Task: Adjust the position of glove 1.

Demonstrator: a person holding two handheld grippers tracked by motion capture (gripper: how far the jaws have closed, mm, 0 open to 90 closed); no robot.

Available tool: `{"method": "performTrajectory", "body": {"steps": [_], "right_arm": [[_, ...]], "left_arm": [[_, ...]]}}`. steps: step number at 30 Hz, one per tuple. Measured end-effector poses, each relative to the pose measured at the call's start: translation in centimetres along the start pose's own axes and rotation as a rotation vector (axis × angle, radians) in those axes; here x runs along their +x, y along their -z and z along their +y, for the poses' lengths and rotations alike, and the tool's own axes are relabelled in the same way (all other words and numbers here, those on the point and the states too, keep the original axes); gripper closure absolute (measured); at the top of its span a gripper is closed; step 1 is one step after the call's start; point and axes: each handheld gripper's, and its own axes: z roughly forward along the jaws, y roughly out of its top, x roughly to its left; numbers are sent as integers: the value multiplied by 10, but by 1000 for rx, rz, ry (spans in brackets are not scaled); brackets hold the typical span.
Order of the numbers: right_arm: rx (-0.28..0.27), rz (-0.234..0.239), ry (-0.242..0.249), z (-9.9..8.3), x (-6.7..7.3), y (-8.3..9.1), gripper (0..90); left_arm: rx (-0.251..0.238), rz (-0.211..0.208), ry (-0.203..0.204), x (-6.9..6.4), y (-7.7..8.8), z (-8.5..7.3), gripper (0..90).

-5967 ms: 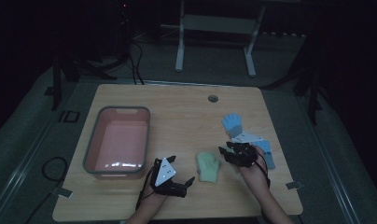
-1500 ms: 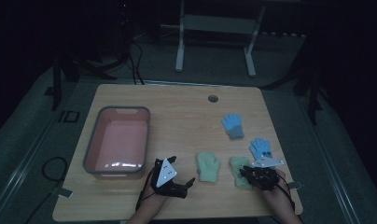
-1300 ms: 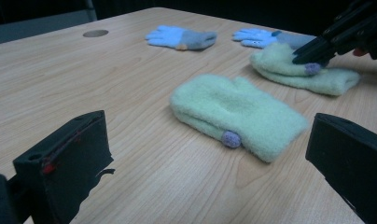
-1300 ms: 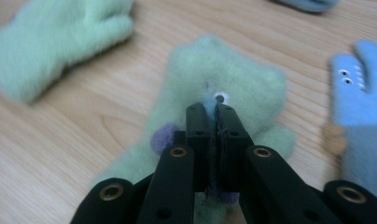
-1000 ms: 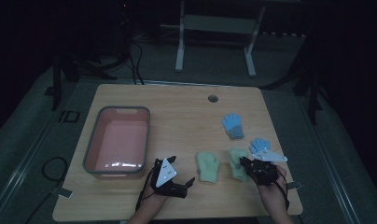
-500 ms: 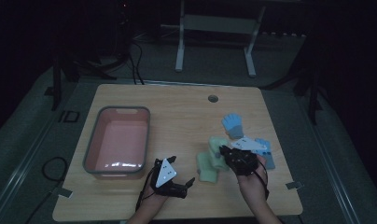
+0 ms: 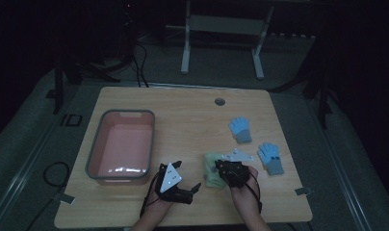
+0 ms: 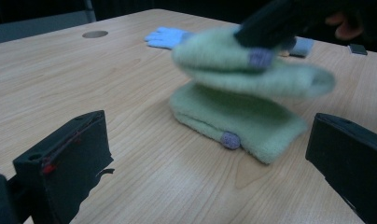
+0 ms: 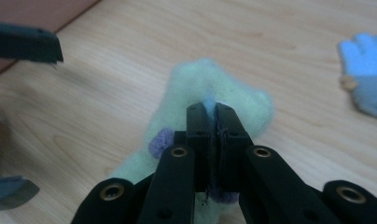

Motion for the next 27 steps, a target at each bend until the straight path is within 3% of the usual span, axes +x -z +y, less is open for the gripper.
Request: {"method": "performTrajectory", "body": {"steps": [9, 20, 23, 25, 27], "right_arm": [[44, 6, -1, -10, 1, -17, 845], [87, 75, 2, -16, -10, -27, 815], [84, 93, 5, -13, -11, -24, 760], [65, 100, 19, -10, -15, -17, 678], [56, 108, 20, -9, -18, -14, 632]], "left_arm": [[1, 1, -2, 0, 0, 0, 1], [2, 1, -4, 0, 0, 0, 1], [3, -5, -12, -1, 0, 0, 1], [11, -4, -27, -2, -1, 1, 1], [38, -4, -52, -5, -2, 1, 1]]}}
